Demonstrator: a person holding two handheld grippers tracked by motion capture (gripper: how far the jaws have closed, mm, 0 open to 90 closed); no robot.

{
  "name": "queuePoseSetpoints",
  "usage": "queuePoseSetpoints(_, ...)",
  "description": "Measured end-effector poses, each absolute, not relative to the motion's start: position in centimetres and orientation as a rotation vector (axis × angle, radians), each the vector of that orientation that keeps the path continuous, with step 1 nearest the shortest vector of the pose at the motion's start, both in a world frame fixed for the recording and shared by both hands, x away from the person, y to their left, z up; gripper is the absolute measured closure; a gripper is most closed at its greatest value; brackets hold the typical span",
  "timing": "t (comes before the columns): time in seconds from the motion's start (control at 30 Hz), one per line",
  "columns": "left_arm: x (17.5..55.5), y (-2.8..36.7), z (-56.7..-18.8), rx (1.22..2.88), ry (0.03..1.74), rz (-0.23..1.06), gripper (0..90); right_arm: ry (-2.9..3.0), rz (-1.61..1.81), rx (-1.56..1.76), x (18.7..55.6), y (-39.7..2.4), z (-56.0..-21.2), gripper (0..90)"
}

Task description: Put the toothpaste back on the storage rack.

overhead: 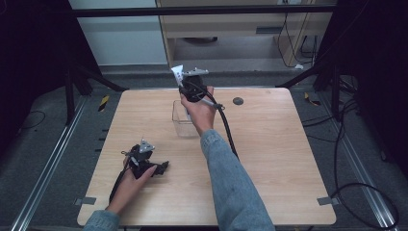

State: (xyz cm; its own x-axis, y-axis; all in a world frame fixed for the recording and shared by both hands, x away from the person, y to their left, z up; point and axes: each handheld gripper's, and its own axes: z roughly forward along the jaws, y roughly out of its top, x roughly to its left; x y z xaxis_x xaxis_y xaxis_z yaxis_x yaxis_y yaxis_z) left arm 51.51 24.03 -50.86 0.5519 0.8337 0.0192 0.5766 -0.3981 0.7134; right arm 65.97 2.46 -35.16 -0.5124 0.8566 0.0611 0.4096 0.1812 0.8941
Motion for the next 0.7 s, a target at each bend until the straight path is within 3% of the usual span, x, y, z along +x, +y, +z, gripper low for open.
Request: queuePoseSetpoints(0.7,51.5,24.0,-50.9,2.122,1.129,0.498,0.0,2.053,1.251,1.145,64.7,2.8,-36.8,77.6)
